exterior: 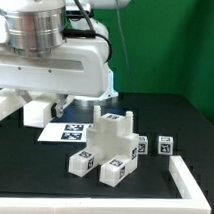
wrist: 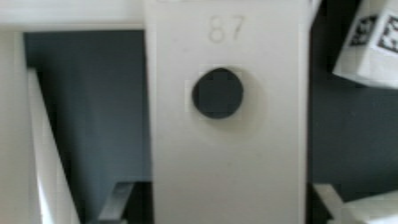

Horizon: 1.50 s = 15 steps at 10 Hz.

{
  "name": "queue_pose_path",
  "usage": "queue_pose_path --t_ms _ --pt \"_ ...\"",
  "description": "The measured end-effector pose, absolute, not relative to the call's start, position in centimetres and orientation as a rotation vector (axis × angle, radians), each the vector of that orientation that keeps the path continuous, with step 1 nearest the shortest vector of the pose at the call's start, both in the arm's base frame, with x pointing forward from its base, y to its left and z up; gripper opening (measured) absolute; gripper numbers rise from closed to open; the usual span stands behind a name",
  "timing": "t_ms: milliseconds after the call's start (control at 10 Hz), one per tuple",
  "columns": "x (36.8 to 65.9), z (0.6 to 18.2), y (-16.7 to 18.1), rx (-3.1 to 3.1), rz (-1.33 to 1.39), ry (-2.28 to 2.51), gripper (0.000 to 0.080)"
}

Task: Assemble chair

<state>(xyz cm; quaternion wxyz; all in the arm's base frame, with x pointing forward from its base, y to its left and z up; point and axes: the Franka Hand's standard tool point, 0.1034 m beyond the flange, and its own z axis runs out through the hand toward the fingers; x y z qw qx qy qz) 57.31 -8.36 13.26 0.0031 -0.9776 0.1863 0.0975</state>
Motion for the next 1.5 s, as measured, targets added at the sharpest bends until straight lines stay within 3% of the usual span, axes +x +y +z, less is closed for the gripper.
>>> queue_pose_path --t_ms 200,400,900,1200,1500 --pt "55.7 13.6 -5.9 -2.999 0.307 0.882 0.0284" --pt "55.1 14.5 -1.3 -2.977 0.293 0.971 0.0284" --pt "55.0 14.1 -1.1 -2.985 0.236 0.951 0.0284" --pt "53.4 13.4 2.6 -2.988 0.151 0.941 0.0284" --pt "53.4 13.3 2.3 -2.992 0.156 0.932 0.0284"
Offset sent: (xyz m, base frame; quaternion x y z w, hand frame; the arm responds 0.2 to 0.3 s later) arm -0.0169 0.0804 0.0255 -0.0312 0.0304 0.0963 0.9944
